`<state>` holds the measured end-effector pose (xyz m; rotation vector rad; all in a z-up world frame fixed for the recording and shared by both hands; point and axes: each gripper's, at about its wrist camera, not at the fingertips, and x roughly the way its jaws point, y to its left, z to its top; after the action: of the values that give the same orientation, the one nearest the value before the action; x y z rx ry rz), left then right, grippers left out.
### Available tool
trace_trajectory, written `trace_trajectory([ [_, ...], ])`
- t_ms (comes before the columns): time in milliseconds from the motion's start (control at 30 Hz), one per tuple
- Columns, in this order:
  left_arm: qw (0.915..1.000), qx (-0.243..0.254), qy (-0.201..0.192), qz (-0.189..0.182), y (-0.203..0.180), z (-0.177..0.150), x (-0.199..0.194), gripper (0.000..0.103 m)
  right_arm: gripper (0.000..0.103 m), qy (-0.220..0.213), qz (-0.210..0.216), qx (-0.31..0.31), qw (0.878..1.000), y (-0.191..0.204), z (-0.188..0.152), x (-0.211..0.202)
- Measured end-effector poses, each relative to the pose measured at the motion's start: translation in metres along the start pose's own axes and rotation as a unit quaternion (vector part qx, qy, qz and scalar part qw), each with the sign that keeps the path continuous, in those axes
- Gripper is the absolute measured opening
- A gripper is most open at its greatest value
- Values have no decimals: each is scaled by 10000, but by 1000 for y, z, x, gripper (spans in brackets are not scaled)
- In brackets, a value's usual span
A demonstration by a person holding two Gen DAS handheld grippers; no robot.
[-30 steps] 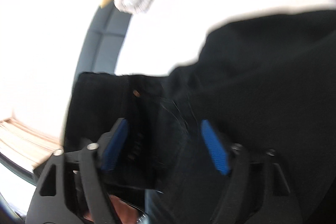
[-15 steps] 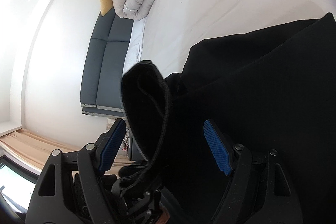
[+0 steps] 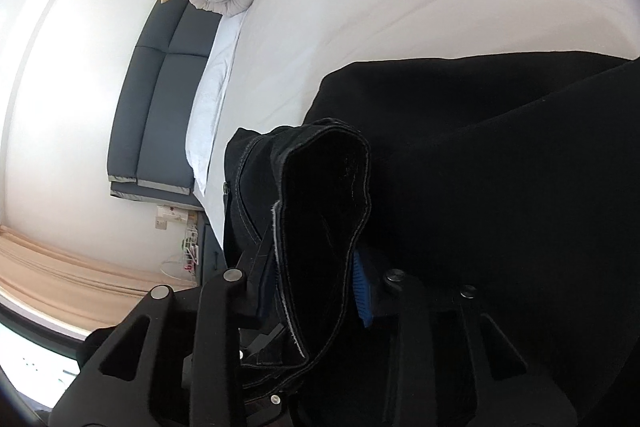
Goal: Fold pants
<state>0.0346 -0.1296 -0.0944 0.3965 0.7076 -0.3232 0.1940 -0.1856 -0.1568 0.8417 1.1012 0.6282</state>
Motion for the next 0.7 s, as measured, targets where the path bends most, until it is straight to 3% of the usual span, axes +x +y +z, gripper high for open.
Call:
trace_trajectory([
  [233, 9996, 190, -27, -216, -12, 7, -4, 17, 13, -187, -262, -150, 9994, -5, -3, -18],
  [700, 9937, 756, -97, -826, -48, 34, -2, 17, 12, -694, -574, -75, 9959, -47, -14, -109],
])
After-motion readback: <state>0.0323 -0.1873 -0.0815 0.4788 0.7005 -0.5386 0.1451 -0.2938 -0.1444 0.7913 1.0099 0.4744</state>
